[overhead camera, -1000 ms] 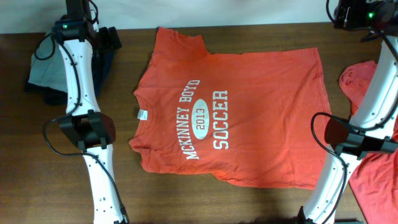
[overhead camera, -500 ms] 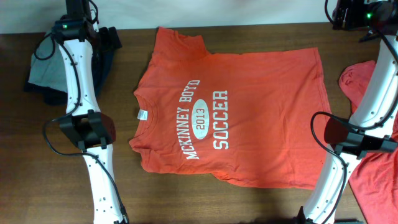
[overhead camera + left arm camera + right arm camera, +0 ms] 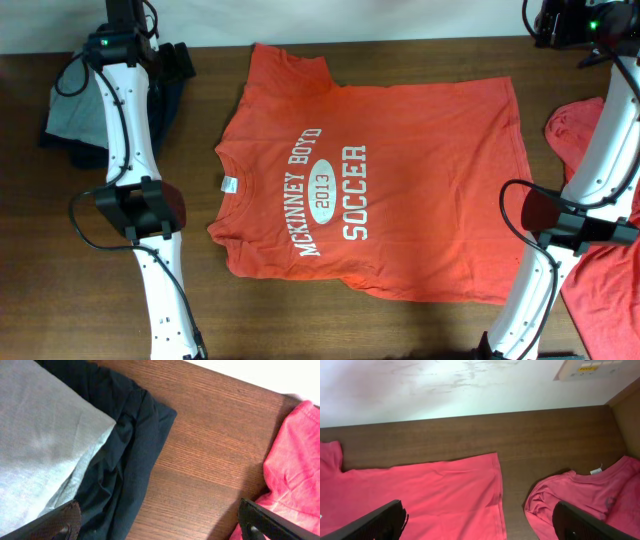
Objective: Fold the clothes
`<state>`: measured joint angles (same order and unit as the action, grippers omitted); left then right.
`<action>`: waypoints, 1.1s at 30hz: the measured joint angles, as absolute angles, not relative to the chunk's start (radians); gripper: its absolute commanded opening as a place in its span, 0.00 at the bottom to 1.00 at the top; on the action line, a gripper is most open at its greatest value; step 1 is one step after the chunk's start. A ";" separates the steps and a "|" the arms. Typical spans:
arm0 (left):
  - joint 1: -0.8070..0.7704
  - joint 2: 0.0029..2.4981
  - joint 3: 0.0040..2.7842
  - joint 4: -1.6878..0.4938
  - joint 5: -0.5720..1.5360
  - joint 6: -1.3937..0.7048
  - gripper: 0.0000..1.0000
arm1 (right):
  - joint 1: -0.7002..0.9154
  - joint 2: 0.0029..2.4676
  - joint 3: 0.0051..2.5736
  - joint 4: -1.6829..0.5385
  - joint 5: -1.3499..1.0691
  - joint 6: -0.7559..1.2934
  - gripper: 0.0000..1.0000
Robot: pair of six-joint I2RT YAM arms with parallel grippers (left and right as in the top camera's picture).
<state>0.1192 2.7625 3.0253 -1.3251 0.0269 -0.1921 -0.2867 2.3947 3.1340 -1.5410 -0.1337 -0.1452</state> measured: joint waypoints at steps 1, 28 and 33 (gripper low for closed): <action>0.119 2.762 3.025 -1.344 0.027 -0.196 0.99 | -0.287 2.395 3.134 -1.541 -0.134 -0.146 0.99; 0.097 2.327 3.097 -1.684 0.202 -0.144 0.99 | -0.287 2.395 3.134 -1.541 -0.134 -0.146 0.99; 0.082 2.063 2.907 -1.683 0.189 -0.138 0.99 | -0.287 2.395 3.134 -1.541 -0.134 -0.146 0.99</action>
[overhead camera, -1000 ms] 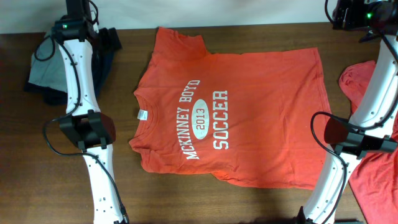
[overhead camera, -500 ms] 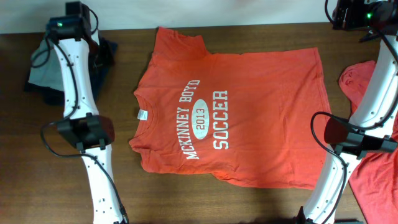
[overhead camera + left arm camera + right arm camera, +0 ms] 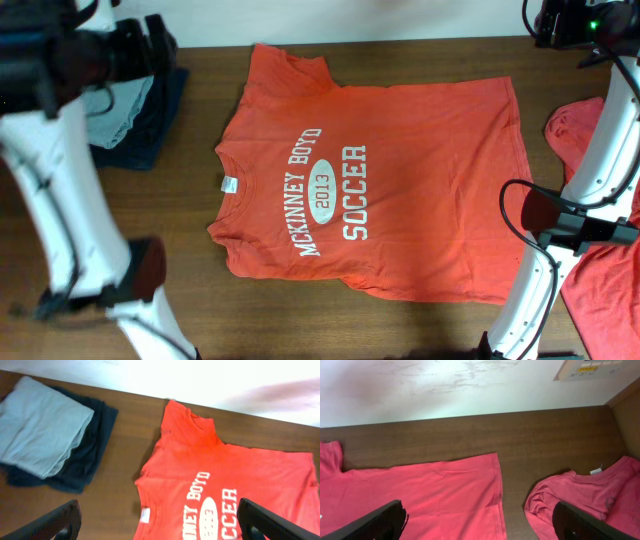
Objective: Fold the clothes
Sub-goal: 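Move the left gripper toward the shirt's lower left hem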
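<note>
An orange T-shirt printed "McKinney Boyd 2013 Soccer" lies spread flat, face up, in the middle of the brown table, collar to the left. The left wrist view takes in its collar and upper half from high up. My left gripper hangs open well above the table's left side, with nothing between its fingers. Off the far right corner, my right gripper is open and empty, looking down on the shirt's hem corner.
A folded grey garment on a dark one sits at the back left, also seen as a pile. Crumpled red clothes lie along the right edge, with a bunched piece. A wall runs behind the table.
My left arm has risen: its camera was close over the grey and dark pile, and now it looks from high up on the pile and the shirt. The right arm and shirt are unchanged.
</note>
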`<state>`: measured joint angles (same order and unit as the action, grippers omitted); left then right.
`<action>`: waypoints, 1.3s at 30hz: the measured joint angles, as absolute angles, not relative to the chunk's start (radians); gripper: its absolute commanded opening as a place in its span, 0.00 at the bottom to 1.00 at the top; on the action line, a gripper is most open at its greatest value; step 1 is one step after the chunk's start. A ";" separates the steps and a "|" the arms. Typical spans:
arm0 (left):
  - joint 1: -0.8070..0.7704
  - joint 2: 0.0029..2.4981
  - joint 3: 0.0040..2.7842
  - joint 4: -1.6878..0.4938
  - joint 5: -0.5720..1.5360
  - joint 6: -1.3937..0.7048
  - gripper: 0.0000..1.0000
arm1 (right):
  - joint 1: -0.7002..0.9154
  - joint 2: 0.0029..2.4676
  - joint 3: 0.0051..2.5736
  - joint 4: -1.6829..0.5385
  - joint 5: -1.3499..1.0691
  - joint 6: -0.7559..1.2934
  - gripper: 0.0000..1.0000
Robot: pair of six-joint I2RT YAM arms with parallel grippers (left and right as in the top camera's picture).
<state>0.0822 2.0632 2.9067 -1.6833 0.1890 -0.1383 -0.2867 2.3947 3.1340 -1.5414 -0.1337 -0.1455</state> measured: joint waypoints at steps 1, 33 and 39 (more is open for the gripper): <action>0.082 2.009 2.853 -1.686 0.184 -0.138 0.99 | -0.287 2.395 3.134 -1.541 -0.134 -0.146 0.99; 0.023 1.431 0.921 -0.900 0.255 -0.207 0.76 | -0.287 2.395 3.134 -1.541 -0.134 -0.145 0.99; 0.023 1.431 0.864 -0.829 0.267 -0.215 0.73 | -0.287 2.395 3.134 -1.541 -0.134 -0.145 0.98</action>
